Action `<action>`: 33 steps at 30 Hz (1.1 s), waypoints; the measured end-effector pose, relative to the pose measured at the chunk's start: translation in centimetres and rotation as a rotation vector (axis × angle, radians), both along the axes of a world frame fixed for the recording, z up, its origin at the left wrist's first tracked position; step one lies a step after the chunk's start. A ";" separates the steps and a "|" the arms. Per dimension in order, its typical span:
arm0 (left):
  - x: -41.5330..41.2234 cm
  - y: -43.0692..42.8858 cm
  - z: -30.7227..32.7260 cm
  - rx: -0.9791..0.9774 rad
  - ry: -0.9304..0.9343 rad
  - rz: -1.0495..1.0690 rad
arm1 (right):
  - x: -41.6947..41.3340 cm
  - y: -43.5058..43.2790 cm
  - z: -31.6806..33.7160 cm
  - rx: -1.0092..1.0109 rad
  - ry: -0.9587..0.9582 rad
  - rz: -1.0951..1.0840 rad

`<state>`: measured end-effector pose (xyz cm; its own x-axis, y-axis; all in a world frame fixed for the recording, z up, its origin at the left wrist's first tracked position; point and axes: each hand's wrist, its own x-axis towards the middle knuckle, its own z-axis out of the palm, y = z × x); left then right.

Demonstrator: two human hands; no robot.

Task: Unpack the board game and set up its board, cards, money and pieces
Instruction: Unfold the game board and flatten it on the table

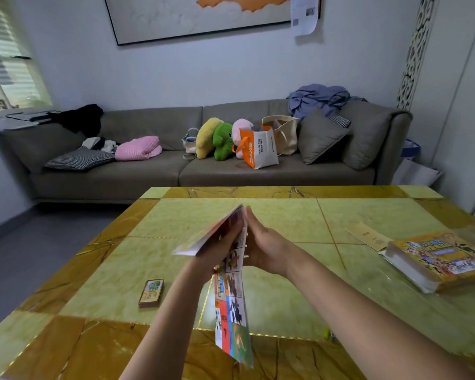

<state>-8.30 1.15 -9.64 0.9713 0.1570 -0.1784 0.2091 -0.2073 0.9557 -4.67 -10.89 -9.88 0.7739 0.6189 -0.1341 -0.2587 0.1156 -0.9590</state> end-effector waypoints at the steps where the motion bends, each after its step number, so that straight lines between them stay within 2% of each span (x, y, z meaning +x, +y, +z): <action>1: 0.0 -0.2 -0.2 0.026 -0.047 0.009 | 0.1 0.1 -0.2 0.004 0.029 -0.005; 4: 0.2 0.1 -0.6 0.146 -0.187 0.068 | 0.4 0.5 -0.7 -0.005 0.050 0.007; 7: 0.7 1.0 -0.9 0.277 -0.183 0.107 | 0.6 0.5 -1.0 -0.032 0.030 0.001; 11: 1.1 1.5 -0.8 0.356 -0.214 0.000 | 1.0 0.4 -1.4 -0.079 0.031 0.012; 14: 1.0 1.5 -0.2 0.285 -0.204 -0.120 | 1.2 0.1 -1.9 -0.121 -0.037 0.062; 18: 1.0 1.6 -0.1 0.102 -0.222 -0.120 | 0.8 -0.3 -1.3 -0.202 -0.200 0.063; 21: 0.9 2.1 0.3 0.046 -0.240 -0.116 | 0.6 -0.4 -0.9 -0.232 -0.289 0.082; 25: 0.7 2.5 1.0 0.035 -0.223 -0.152 | 0.4 -0.7 -0.6 -0.204 -0.329 0.065; 33: 0.5 2.6 1.8 -0.075 -0.191 -0.173 | 0.4 -0.6 0.6 -0.287 -0.400 0.037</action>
